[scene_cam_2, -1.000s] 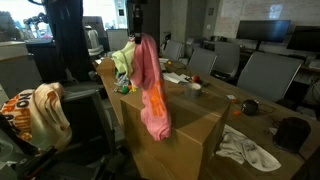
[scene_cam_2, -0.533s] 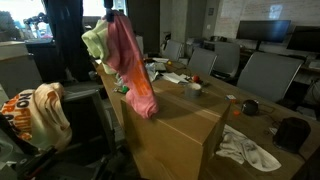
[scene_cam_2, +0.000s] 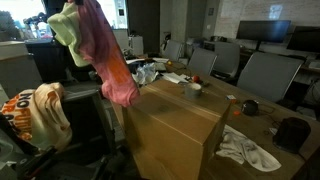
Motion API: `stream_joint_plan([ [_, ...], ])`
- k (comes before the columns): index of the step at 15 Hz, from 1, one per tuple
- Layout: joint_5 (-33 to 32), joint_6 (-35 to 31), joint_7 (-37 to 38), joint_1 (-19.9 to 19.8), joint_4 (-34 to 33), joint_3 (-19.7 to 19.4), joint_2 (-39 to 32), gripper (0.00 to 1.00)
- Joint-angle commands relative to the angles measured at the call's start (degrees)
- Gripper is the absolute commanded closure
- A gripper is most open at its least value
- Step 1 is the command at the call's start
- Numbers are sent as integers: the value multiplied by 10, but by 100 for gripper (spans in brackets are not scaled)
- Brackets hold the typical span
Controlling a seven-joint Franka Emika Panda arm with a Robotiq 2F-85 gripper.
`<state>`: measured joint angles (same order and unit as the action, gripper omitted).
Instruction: Pick up the shirts on the box and put them on the chair.
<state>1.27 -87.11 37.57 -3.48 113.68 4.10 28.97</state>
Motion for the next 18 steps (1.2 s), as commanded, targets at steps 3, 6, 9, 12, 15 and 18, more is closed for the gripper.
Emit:
stream_joint_plan([
  [3, 1, 66, -34, 18, -85, 38, -37, 98],
  [6, -8, 91, -36, 25, -130, 60, -67, 98],
  [9, -9, 113, -44, 35, -183, 78, -106, 98],
  [12, -11, 131, -53, 50, -237, 93, -150, 98],
  [15, -18, 148, -60, 69, -289, 106, -194, 98],
  [18, -29, 166, -64, 92, -337, 117, -237, 98],
])
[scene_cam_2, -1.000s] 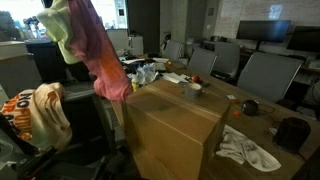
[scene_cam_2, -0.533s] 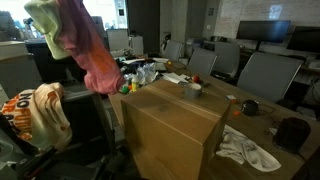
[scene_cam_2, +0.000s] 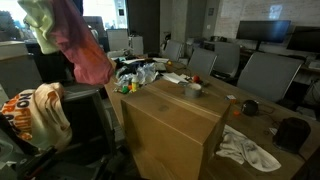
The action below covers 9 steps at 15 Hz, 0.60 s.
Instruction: Pick up the shirts on the box and put them on the chair.
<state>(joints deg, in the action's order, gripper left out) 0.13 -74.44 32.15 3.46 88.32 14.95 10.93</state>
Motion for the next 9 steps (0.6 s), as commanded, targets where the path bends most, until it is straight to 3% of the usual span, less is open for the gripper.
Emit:
stream_joint_plan([
  [1, -20, 45, -12, 31, -99, 12, -71, 98],
  [9, -44, 71, -27, 95, -156, 13, -151, 98],
])
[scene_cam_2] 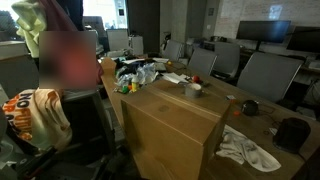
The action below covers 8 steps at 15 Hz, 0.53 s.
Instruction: Pick up the shirts on the box and put them on the chair.
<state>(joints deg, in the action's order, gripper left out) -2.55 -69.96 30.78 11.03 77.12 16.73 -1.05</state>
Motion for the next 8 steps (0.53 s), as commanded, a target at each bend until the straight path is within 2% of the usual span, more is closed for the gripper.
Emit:
stream_joint_plan([
  [1, -17, 25, -17, 23, -40, -7, -31, 98],
  [4, -10, 15, -22, 22, -11, -17, -17, 98],
  [8, 8, -8, -30, -2, 44, -18, 22, 98],
])
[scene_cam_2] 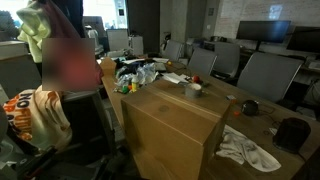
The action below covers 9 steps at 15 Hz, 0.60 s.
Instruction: Pick up the shirts on the box and put them on the chair.
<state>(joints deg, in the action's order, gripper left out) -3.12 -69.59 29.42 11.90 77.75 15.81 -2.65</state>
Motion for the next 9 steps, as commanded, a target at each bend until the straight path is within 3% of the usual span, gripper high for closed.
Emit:
stream_joint_plan([
  [1, 19, -17, -19, -15, 56, -13, 50, 98],
  [9, 46, -51, -26, -23, 192, -45, 135, 98],
])
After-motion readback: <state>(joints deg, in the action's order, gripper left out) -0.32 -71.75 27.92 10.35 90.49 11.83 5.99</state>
